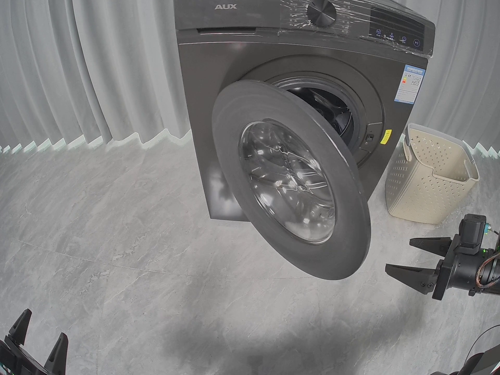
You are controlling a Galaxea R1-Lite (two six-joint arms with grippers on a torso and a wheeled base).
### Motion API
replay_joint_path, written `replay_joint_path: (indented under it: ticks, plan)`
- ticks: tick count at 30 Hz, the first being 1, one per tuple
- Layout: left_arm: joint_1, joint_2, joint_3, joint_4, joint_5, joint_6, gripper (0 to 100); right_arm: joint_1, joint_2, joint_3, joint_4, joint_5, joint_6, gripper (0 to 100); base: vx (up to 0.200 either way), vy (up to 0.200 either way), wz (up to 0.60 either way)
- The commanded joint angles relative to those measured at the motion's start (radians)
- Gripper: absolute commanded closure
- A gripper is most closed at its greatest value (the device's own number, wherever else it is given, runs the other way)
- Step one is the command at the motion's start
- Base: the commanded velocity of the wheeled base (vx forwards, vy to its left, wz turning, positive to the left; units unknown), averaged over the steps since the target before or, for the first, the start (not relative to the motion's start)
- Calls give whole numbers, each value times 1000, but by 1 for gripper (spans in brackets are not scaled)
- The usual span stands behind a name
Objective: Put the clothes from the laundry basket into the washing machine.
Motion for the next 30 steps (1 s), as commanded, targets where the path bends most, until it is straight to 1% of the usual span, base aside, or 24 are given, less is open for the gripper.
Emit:
replay_joint_path:
  ticks: [1, 4, 9, 10, 12, 15, 16, 17, 20, 27, 30]
  plan:
    - [-1, -11, 16, 0, 0, -4, 0, 20, 48, 5, -12, 1, 2, 0, 0, 0, 0]
    - [-1, -11, 16, 0, 0, -4, 0, 64, 61, 8, -15, 1, 11, 0, 0, 0, 0]
    - [-1, -11, 16, 0, 0, -2, 0, 96, 82, -1, -21, -1, 11, 0, 0, 0, 0]
    - [1, -11, 16, 0, 0, -2, 0, 112, 93, -6, -21, -21, 11, 0, 0, 0, 0]
    - [1, -11, 15, 0, 0, 1, 0, 129, 119, -9, -38, -52, 11, 0, 200, 0, 0]
    - [-1, -11, 16, 0, 0, -1, 0, 133, 139, -10, -73, -58, 13, 0, 200, 0, 0]
    - [-1, -11, 16, 0, 0, -1, 0, 133, 156, -12, -102, -59, 10, 0, 200, 0, 0]
    - [-1, -11, 16, 0, 0, -2, 0, 136, 174, -13, -131, -59, 10, 0, 0, 0, 0]
    - [-1, -11, 16, 0, 0, -4, 0, 161, 196, -13, -160, -61, 10, 0, 0, 0, 0]
    - [-1, -11, 16, 0, 0, -4, 0, 170, 232, -24, -164, -61, 10, 0, 0, 0, 0]
    - [-1, -11, 16, -2, 0, -4, 0, 158, 242, -41, -164, -64, 10, 0, 0, 0, 0]
